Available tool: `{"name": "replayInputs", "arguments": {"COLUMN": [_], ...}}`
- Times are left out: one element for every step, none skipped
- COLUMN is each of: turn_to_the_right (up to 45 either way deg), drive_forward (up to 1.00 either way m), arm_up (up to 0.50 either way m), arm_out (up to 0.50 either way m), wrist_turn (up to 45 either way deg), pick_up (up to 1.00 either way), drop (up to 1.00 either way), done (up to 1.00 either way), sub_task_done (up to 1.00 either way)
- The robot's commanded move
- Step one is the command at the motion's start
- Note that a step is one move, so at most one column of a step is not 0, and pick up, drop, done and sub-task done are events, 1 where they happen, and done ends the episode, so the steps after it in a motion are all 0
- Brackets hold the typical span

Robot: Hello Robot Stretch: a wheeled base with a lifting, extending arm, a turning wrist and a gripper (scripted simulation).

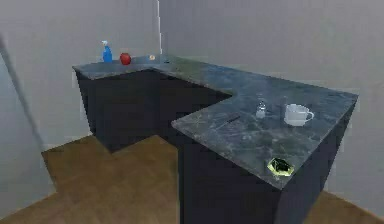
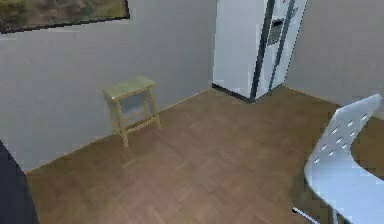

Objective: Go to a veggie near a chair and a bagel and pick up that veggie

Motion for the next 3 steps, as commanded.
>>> {"name": "replayInputs", "arguments": {"turn_to_the_right": [-45.0,-42.0,0.0], "drive_forward": [0.00,0.00,0.15], "arm_up": [0.00,0.00,0.00], "arm_out": [0.00,0.00,0.00], "wrist_turn": [0.0,0.0,0.0], "pick_up": [0.00,0.00,0.00], "drop": [0.00,0.00,0.00], "done": [0.00,0.00,0.00], "sub_task_done": [0.00,0.00,0.00]}}
